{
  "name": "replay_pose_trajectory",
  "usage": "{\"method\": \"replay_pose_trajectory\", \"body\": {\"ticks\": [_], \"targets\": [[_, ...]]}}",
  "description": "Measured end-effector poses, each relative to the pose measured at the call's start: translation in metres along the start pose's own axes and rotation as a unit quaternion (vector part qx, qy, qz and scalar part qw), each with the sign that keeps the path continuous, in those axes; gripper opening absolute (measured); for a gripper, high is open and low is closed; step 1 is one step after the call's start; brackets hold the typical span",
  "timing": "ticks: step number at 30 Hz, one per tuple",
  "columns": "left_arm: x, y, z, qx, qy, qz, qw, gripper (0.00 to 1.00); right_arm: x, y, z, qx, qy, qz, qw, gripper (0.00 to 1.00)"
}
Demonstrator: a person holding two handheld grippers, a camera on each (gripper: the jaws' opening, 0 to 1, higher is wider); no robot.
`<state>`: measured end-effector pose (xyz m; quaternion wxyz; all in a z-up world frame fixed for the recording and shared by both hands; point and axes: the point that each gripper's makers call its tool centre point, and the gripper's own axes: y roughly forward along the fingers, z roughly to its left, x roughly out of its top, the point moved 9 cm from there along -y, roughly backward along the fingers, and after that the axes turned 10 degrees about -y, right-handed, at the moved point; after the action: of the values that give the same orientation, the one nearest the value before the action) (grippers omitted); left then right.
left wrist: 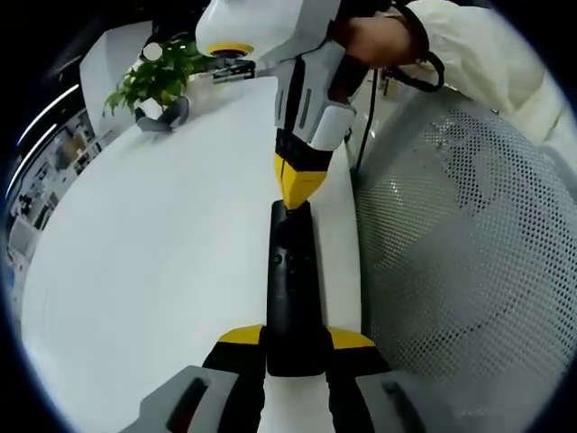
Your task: Press the specified remote control buttons in sequence, fully releasing each button before pressing the next.
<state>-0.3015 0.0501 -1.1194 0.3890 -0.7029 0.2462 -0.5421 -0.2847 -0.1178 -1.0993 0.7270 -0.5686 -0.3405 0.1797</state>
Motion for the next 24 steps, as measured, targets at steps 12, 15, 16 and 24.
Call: {"method": "replay_pose_trajectory", "body": {"ticks": [12, 15, 16, 24], "targets": [[-0.0010, 0.0000, -0.0015, 0.003, -0.004, 0.004, 1.0000, 0.24, 0.0007, 0.0009, -0.0003, 0.006, 0.008, 0.002, 1.0000, 0.00], [-0.0004, 0.0002, -0.0018, 0.005, -0.005, 0.008, 0.9999, 0.24, 0.0001, 0.0011, 0.0007, 0.002, 0.011, -0.002, 0.9999, 0.00], [-0.0004, 0.0002, -0.0017, 0.005, -0.005, 0.009, 0.9999, 0.24, 0.0000, 0.0011, 0.0009, 0.002, 0.009, -0.003, 1.0000, 0.00], [-0.0006, 0.0000, -0.0016, 0.004, -0.004, 0.008, 0.9999, 0.24, 0.0023, 0.0011, 0.0014, 0.004, 0.001, 0.006, 1.0000, 0.00]]}}
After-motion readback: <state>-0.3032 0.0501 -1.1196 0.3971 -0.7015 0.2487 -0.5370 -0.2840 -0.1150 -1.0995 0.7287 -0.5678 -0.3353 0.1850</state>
